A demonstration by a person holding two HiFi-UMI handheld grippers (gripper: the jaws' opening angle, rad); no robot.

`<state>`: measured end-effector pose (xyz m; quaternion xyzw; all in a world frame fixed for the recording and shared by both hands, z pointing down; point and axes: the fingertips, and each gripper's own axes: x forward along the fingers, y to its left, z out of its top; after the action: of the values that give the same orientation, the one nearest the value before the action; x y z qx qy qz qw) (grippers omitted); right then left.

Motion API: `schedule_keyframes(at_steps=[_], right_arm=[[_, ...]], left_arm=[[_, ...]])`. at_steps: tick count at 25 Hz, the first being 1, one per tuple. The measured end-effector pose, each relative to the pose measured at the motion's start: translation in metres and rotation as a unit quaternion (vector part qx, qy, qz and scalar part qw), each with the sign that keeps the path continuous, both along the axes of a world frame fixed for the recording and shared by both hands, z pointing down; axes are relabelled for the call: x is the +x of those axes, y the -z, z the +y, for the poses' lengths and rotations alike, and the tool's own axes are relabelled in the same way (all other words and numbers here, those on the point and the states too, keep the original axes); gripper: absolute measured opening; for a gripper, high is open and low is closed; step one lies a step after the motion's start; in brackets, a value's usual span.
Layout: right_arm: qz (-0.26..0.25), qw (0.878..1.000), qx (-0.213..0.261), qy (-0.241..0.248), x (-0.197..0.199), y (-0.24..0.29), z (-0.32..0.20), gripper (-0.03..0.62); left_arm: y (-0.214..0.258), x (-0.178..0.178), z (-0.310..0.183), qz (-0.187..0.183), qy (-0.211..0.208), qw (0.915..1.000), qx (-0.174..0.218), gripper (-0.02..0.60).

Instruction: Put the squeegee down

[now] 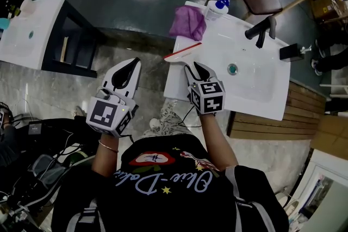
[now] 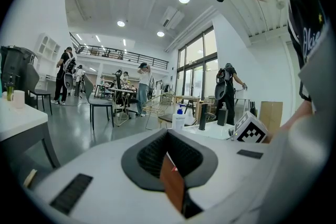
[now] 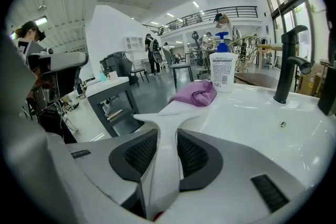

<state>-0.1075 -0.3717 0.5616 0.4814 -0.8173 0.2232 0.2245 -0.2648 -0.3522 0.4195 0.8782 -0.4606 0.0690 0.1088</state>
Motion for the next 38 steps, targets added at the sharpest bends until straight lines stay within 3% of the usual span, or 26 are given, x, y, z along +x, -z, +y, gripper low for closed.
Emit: schedule_keyframes(at_steps=[7,13,29,38], right_arm=[[-0.001,1.000,0.004,0.002,0.000,0.001,0.000,0.123],[0.027,0.999,0.011,0.016,-0.003,0.000,0.002,0.156],[0.024,1.000,0.016,0.001,-0.001,0.001,0.002,0.178],[0.025,0.999,0.042,0.000,0.004,0.014,0.005,0.181]], left_arm=[[0.001,0.000,0.000,-0.002,0.003,1.0000,-0.001,-0.003],[0.001,0.000,0.002,0.000,0.002,1.0000,-0.001,-0.003],[0.003,-0.004,0.002,0.002,0.003,1.0000,-0.003,-0.003],[0.004,0.001,0.009,0.005,0.000,1.0000,0.002,-0.003]])
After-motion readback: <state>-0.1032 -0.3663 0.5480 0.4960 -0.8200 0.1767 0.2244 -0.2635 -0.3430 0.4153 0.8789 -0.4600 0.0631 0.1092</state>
